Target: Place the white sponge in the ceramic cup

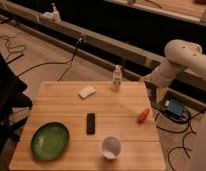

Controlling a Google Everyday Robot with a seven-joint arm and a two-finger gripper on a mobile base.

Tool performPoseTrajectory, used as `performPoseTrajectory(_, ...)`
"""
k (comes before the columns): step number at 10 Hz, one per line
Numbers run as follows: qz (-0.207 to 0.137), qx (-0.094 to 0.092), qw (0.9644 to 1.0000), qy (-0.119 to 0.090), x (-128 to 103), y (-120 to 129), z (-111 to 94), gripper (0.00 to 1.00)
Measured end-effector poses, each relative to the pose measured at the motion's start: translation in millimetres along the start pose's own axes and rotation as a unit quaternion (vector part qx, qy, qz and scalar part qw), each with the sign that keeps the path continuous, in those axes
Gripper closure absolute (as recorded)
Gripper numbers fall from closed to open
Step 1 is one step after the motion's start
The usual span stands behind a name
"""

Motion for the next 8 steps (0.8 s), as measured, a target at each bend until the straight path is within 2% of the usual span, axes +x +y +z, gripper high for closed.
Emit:
performPoseTrajectory(1, 0.006, -0.055, 0.9973, 0.048, 15, 19, -23, 0.22)
performPoseTrajectory(2, 0.005, -0.110, 0.9888, 0.100, 31, 35, -48, 0.22)
performPoseTrajectory(3, 0.003, -0.139, 0.9819, 0.128, 38, 42, -63, 0.22)
performPoseTrajectory(4, -0.003, -0.191, 0.9666, 0.171, 47, 52, -92, 0.22)
performPoseTrajectory(5, -0.008, -0.226, 0.9540, 0.196, 50, 56, -113, 0.22)
performPoseTrajectory(6, -0.012, -0.253, 0.9436, 0.213, 50, 56, -131, 0.22)
performPoseTrajectory(7, -0.013, -0.265, 0.9391, 0.219, 50, 56, -139, 0.22)
performPoseTrajectory(8, -0.014, -0.267, 0.9378, 0.221, 51, 56, -140, 0.22)
